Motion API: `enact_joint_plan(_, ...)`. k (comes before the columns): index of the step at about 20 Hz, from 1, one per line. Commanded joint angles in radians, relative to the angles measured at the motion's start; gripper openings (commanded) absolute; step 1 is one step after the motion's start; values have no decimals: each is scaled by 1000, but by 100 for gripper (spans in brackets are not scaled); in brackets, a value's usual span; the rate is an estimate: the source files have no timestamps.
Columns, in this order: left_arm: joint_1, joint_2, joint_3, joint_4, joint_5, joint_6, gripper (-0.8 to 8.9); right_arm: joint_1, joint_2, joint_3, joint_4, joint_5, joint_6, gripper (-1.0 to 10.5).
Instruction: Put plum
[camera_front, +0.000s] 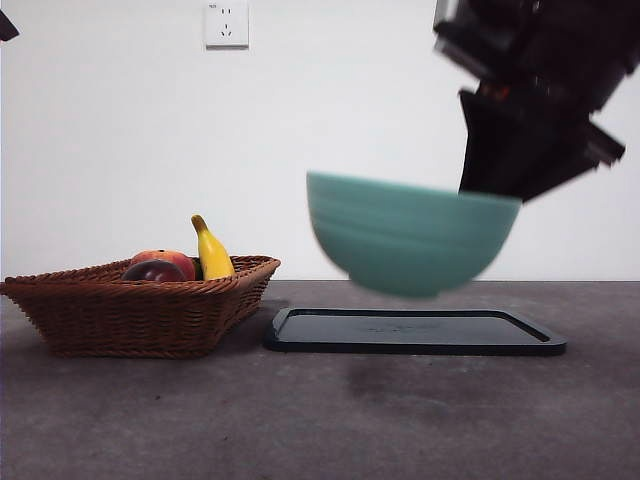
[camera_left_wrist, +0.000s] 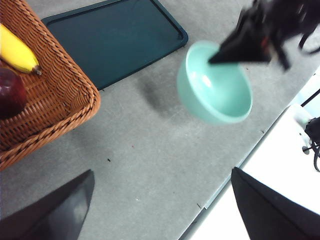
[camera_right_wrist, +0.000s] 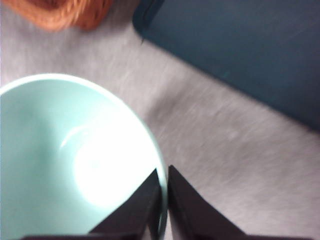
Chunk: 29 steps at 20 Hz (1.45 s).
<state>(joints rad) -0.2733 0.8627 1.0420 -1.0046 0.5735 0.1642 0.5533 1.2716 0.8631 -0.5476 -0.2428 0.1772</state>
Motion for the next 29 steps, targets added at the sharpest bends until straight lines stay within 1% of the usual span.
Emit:
enact_joint_plan(1, -4, 6, 19, 9, 3, 11, 436, 23, 30, -37, 47, 17, 33, 8)
enact_joint_plan(8, -4, 6, 19, 8, 3, 11, 436, 42, 159, -56, 102, 43, 31, 8)
enact_joint_plan(13, -4, 6, 19, 8, 3, 11, 436, 43, 174, -56, 100, 61, 27, 11)
enact_joint_plan(14, -4, 6, 19, 8, 3, 11, 436, 43, 174, -56, 98, 61, 27, 23)
enact_joint_plan(17, -4, 6, 19, 8, 3, 11, 436, 47, 172, -55, 98, 61, 37, 186)
enact_joint_plan(20, -4, 6, 19, 8, 3, 11, 436, 47, 168, -54, 98, 60, 50, 204)
enact_joint_plan(25, -4, 6, 19, 8, 3, 11, 436, 46, 78, -35, 79, 68, 51, 205)
enact_joint_plan(29, -4, 6, 19, 8, 3, 10, 436, 45, -61, 21, -15, 84, 39, 204)
